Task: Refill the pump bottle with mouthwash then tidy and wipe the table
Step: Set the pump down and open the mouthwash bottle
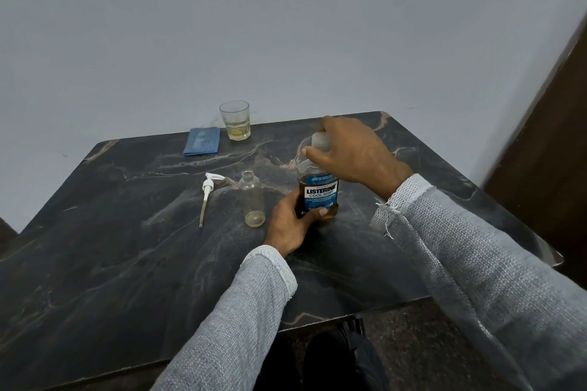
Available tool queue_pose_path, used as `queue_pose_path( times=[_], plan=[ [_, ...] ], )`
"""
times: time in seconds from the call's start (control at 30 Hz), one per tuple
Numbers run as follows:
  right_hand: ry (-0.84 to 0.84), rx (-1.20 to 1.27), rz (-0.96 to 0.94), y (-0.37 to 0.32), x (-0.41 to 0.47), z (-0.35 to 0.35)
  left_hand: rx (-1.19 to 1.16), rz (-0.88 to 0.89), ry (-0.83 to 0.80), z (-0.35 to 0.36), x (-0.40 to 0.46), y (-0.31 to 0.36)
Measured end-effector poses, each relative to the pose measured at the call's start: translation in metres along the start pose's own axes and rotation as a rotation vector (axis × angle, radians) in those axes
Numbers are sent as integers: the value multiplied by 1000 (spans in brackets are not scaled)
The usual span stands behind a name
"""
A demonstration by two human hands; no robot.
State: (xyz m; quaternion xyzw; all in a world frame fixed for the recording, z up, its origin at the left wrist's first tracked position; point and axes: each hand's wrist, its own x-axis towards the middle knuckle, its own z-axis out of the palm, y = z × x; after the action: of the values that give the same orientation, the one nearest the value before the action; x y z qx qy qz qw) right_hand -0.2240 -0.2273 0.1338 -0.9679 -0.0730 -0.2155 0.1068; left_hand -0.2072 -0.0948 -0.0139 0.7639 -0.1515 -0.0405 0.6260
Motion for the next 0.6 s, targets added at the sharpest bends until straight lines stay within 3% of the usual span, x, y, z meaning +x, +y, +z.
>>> queue_pose_path(
  times=[0.33, 0.6],
  plan=[
    [-85, 418, -11, 4, 3, -16, 38, 8, -3, -1, 2, -2],
    [186, 887, 218, 52, -4, -18, 64, 38, 6, 1, 4, -7]
  ],
)
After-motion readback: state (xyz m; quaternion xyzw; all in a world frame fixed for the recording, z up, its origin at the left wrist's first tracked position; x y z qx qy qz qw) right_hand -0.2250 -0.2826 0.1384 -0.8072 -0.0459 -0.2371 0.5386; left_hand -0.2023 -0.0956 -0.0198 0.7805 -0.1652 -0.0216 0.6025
